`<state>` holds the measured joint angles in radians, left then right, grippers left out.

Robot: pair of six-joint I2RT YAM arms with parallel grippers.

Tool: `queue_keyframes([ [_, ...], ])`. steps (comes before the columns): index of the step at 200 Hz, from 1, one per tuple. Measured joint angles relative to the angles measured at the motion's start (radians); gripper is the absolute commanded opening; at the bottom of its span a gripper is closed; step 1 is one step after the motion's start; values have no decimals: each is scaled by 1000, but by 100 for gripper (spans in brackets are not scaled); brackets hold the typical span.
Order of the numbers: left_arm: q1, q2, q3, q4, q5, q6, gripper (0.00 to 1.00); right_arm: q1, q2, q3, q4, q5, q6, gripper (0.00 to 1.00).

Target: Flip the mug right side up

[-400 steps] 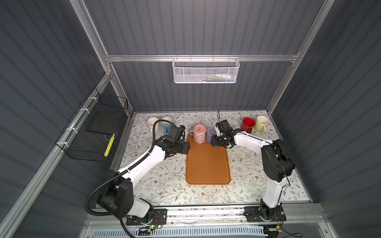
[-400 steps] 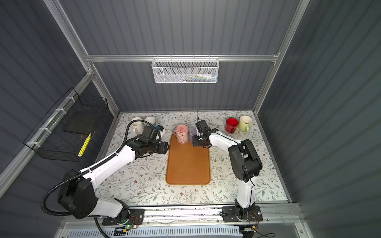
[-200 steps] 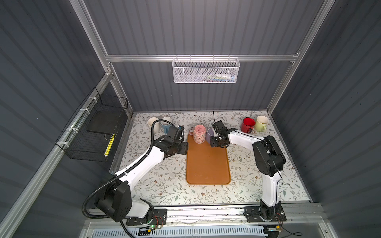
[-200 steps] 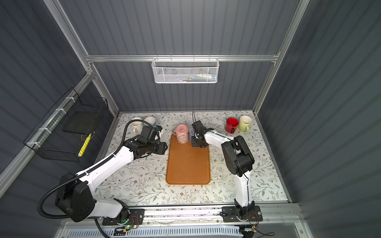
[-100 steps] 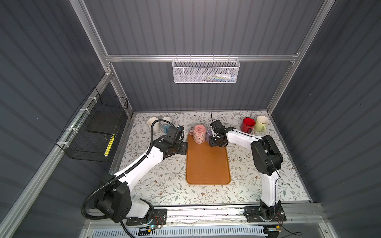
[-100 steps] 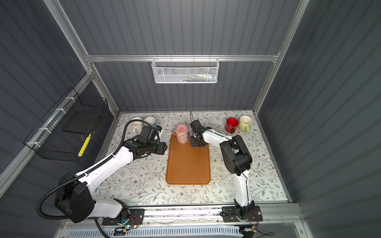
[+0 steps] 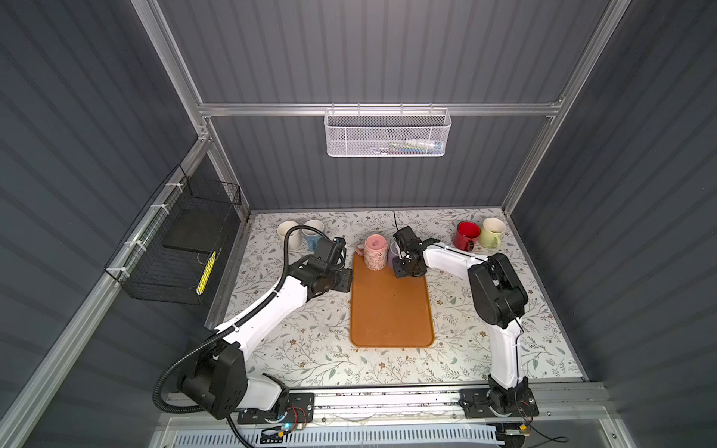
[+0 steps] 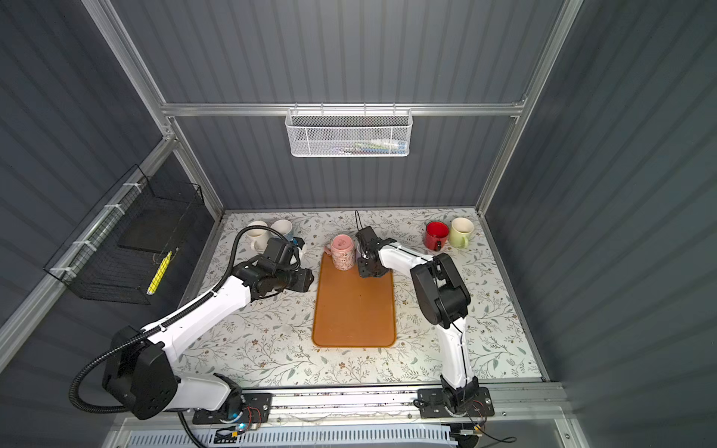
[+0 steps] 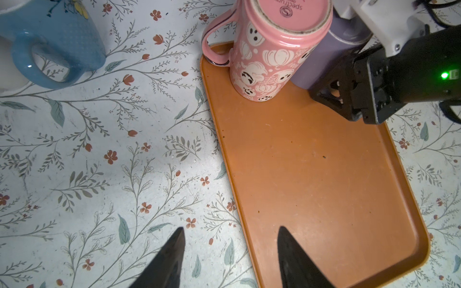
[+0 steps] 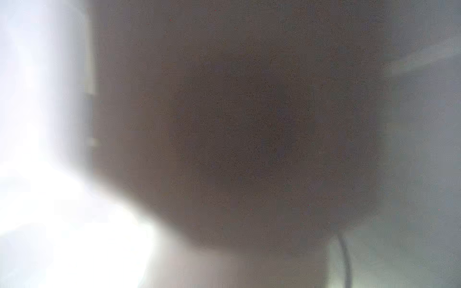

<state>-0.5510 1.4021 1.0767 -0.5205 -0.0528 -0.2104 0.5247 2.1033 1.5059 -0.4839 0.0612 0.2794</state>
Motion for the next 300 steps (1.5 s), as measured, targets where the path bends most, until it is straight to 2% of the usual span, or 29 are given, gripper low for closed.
queue_keyframes([
  [247,0,0,-8,-3,0,8,59,1,11,20,-17,11,0,42],
  [300,0,0,-8,-3,0,8,59,1,-25,17,-24,13,0,42],
])
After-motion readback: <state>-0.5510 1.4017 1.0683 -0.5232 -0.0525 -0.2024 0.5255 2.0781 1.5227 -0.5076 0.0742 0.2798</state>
